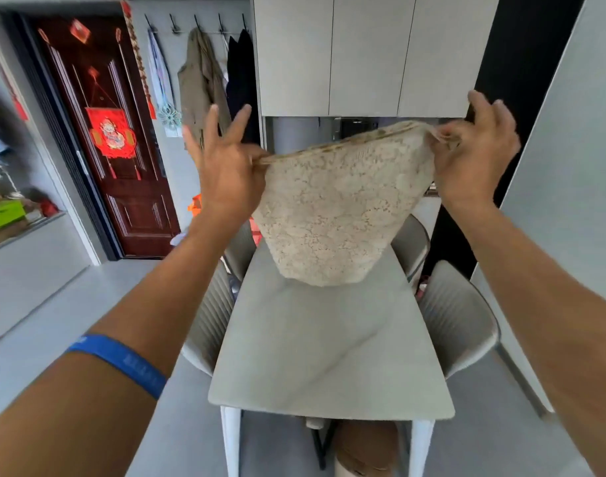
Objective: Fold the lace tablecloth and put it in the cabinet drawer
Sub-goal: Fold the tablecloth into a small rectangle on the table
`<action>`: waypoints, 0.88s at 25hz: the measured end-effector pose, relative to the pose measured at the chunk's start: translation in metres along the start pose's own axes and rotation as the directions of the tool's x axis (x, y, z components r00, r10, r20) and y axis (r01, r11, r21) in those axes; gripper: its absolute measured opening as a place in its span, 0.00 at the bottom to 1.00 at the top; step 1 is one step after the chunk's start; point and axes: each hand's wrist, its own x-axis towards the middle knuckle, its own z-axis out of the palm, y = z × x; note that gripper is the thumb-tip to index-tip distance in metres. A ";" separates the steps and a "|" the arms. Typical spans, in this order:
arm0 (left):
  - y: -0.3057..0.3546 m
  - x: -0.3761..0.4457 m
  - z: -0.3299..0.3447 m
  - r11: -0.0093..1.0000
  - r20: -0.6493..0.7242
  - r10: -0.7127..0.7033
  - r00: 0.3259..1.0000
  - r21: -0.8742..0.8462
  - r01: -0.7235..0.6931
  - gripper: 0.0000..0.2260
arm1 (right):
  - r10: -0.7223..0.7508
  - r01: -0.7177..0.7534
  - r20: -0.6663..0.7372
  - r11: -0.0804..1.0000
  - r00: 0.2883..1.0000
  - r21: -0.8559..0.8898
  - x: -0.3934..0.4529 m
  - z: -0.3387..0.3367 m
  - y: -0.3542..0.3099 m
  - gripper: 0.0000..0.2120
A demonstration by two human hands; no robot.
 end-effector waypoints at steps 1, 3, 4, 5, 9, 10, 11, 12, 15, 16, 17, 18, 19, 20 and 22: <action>-0.004 -0.032 0.013 1.000 0.038 0.008 0.999 -0.019 -0.008 0.09 | 0.002 -0.002 0.056 1.000 0.998 0.000 -0.032 0.003 0.013 0.11; -0.016 -0.104 0.043 0.999 0.198 0.003 0.980 -0.035 0.004 0.10 | -0.021 0.027 0.189 0.999 0.982 -0.027 -0.109 0.012 0.046 0.09; -0.021 -0.144 0.057 1.000 0.322 -0.007 0.947 -0.013 0.012 0.10 | -0.021 0.039 0.285 0.998 0.958 -0.058 -0.152 0.016 0.063 0.07; -0.025 -0.185 0.071 1.000 0.450 -0.021 0.893 0.008 0.020 0.09 | 0.011 0.027 0.396 0.996 0.918 -0.091 -0.196 0.019 0.079 0.06; -0.041 -0.323 0.114 0.996 0.769 -0.083 0.633 0.050 0.070 0.07 | 0.244 -0.114 0.747 0.968 0.619 -0.222 -0.339 0.029 0.124 0.05; -0.043 -0.346 0.121 0.996 0.804 -0.094 0.587 0.074 0.058 0.07 | 0.270 -0.113 0.783 0.961 0.560 -0.251 -0.362 0.031 0.132 0.05; -0.045 -0.366 0.127 0.995 0.828 -0.101 0.552 0.093 0.044 0.07 | 0.290 -0.107 0.807 0.955 0.515 -0.275 -0.382 0.033 0.139 0.05; -0.047 -0.382 0.130 0.994 0.846 -0.108 0.521 0.102 0.039 0.07 | 0.310 -0.109 0.823 0.949 0.476 -0.295 -0.398 0.033 0.143 0.05; -0.052 -0.416 0.134 0.992 0.883 -0.124 0.453 0.112 0.053 0.09 | 0.353 -0.103 0.868 0.935 0.350 -0.338 -0.429 0.031 0.155 0.08; -0.053 -0.422 0.136 0.992 0.892 -0.124 0.436 0.111 0.054 0.09 | 0.359 -0.084 0.881 0.933 0.308 -0.351 -0.434 0.033 0.159 0.10; -0.054 -0.427 0.139 0.992 0.898 -0.122 0.422 0.103 0.068 0.09 | 0.363 -0.062 0.892 0.931 0.270 -0.360 -0.438 0.034 0.163 0.12; -0.054 -0.429 0.142 0.991 0.902 -0.121 0.413 0.089 0.098 0.08 | 0.368 -0.046 0.900 0.929 0.235 -0.367 -0.440 0.037 0.167 0.14; -0.054 -0.429 0.146 0.988 0.902 -0.124 0.413 0.073 0.138 0.07 | 0.372 -0.046 0.904 0.927 0.208 -0.371 -0.442 0.040 0.171 0.16; -0.053 -0.427 0.150 0.984 0.900 -0.132 0.415 0.068 0.165 0.07 | 0.377 -0.064 0.905 0.926 0.196 -0.372 -0.442 0.044 0.175 0.18; -0.054 -0.416 0.162 0.977 0.903 -0.161 0.398 0.090 0.192 0.08 | 0.375 -0.128 0.905 0.926 0.202 -0.355 -0.436 0.058 0.181 0.18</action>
